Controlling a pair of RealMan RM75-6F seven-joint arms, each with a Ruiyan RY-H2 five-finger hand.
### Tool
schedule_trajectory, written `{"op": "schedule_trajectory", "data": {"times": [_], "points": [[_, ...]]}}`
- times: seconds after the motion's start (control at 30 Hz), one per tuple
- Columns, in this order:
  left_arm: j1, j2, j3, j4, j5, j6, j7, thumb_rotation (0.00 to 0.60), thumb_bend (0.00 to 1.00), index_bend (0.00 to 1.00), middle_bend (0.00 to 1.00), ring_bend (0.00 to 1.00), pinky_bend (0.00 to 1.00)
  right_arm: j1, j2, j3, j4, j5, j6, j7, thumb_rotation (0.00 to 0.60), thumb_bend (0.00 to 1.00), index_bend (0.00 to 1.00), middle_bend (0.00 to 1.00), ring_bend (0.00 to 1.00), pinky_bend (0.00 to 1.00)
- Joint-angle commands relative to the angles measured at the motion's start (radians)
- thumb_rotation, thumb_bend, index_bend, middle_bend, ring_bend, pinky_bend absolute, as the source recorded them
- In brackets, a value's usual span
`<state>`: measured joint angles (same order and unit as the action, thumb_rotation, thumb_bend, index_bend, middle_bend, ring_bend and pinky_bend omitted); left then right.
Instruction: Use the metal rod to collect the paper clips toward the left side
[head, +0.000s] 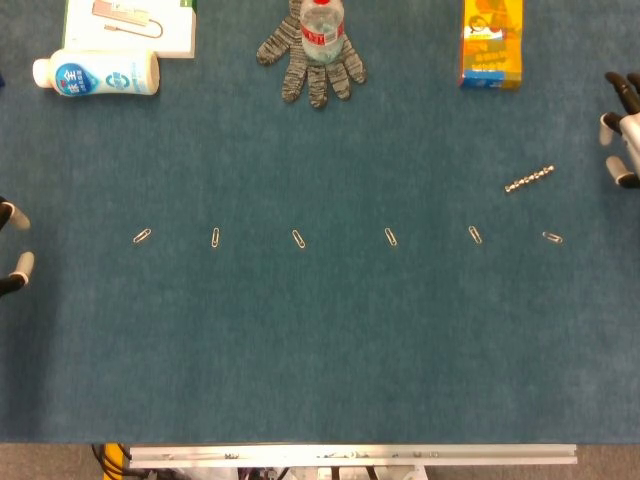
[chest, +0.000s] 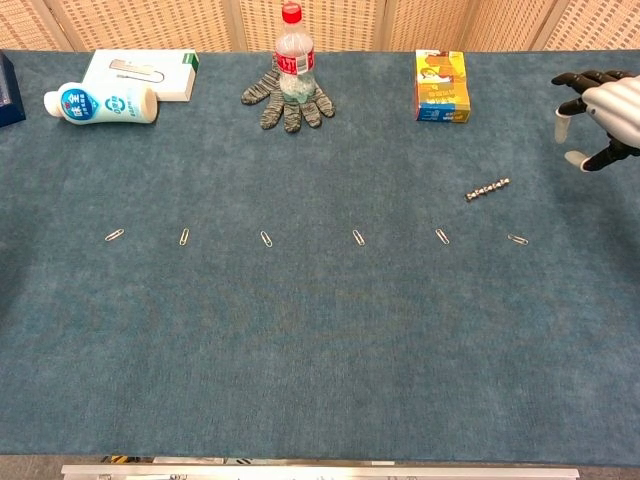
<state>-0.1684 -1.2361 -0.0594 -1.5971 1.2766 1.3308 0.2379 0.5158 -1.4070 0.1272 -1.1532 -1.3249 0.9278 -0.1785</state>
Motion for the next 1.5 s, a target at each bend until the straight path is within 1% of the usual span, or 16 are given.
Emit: {"op": "schedule_trajectory", "data": {"times": [0.03, 0.13, 0.27, 0.47, 0.8, 1.13, 1.5], "points": [[-0.001, -0.003, 0.0, 0.004, -0.001, -0.004, -0.002, 0.6, 0.29, 0.42, 0.33, 0.28, 0.25, 0.012, -0.026, -0.007, 0.031, -0.017, 0.005, 0.01, 0.6, 0.32, 0.5, 0.04, 0.0, 0.07], [-0.002, -0.007, 0.001, 0.009, -0.002, -0.008, -0.005, 0.6, 0.29, 0.42, 0.33, 0.28, 0.25, 0.019, -0.045, -0.016, 0.053, -0.033, 0.009, 0.016, 0.6, 0.32, 0.5, 0.03, 0.0, 0.04], [-0.002, -0.011, 0.002, 0.018, -0.005, -0.013, -0.01, 0.6, 0.29, 0.42, 0.33, 0.28, 0.25, 0.028, -0.081, -0.03, 0.094, -0.05, 0.009, 0.025, 0.6, 0.32, 0.5, 0.02, 0.0, 0.02], [0.001, -0.011, 0.004, 0.023, -0.007, -0.014, -0.017, 0.6, 0.29, 0.42, 0.33, 0.28, 0.25, 0.039, -0.133, -0.046, 0.153, -0.07, 0.007, 0.046, 0.6, 0.32, 0.5, 0.01, 0.0, 0.0], [0.004, -0.013, 0.005, 0.033, -0.008, -0.018, -0.028, 0.6, 0.29, 0.42, 0.33, 0.28, 0.25, 0.062, -0.19, -0.057, 0.213, -0.088, -0.007, 0.067, 0.6, 0.32, 0.5, 0.01, 0.0, 0.0], [0.008, -0.012, 0.007, 0.036, -0.006, -0.018, -0.035, 0.6, 0.29, 0.42, 0.33, 0.28, 0.25, 0.072, -0.199, -0.058, 0.222, -0.081, -0.026, 0.075, 0.6, 0.3, 0.49, 0.0, 0.0, 0.0], [0.008, -0.011, 0.008, 0.032, -0.009, -0.023, -0.03, 0.6, 0.29, 0.42, 0.33, 0.28, 0.25, 0.093, -0.181, -0.041, 0.174, -0.025, -0.097, 0.048, 0.6, 0.3, 0.49, 0.0, 0.0, 0.0]]}}
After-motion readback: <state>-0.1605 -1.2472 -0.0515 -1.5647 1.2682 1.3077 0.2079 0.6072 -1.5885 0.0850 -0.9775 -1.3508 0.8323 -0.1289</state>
